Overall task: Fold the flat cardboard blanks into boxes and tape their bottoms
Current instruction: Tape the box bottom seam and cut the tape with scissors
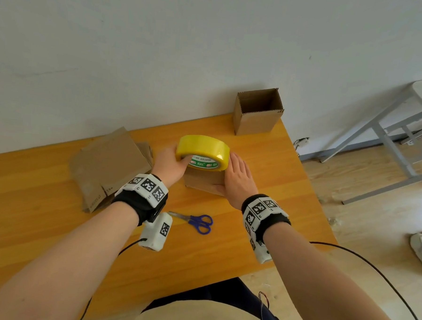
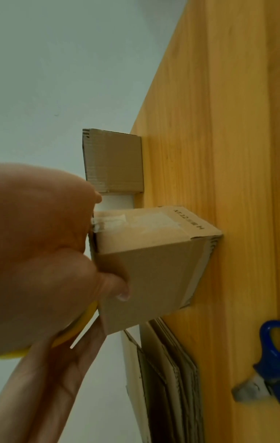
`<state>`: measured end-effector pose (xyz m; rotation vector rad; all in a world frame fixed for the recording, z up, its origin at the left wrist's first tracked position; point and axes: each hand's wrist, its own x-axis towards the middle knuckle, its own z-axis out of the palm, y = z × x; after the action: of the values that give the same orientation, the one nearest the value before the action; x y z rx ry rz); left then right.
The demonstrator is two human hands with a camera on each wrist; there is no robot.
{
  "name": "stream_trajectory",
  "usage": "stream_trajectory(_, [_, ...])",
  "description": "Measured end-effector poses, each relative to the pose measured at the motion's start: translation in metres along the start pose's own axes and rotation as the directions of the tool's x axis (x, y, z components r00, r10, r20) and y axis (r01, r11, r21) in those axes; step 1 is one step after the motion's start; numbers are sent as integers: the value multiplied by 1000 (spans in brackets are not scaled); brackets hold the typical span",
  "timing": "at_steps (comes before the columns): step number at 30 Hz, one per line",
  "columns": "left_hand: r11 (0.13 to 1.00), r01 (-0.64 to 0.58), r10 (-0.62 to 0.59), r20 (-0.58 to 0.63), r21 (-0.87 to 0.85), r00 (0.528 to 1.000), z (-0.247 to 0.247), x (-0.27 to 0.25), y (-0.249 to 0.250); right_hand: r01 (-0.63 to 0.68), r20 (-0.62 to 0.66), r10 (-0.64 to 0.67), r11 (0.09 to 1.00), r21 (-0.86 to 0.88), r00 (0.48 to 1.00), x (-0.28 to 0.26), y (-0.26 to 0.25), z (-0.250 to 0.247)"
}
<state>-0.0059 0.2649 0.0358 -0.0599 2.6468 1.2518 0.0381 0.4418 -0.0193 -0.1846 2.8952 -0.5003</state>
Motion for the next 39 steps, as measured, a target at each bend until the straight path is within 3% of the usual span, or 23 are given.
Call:
stream_trajectory(9, [998, -38, 47, -147, 59, 988, -20, 5, 1, 11, 49, -12, 1000, 23, 999, -1, 1, -10])
stream_trajectory(21, [973, -23, 54, -129, 229, 990, -59, 13, -32, 48, 86, -46, 999, -20, 995, 1, 7, -17])
stream_trajectory(39, [977, -1, 29, -130, 212, 991, -44, 17, -56, 33, 86, -29, 999, -43, 996, 3, 8, -18])
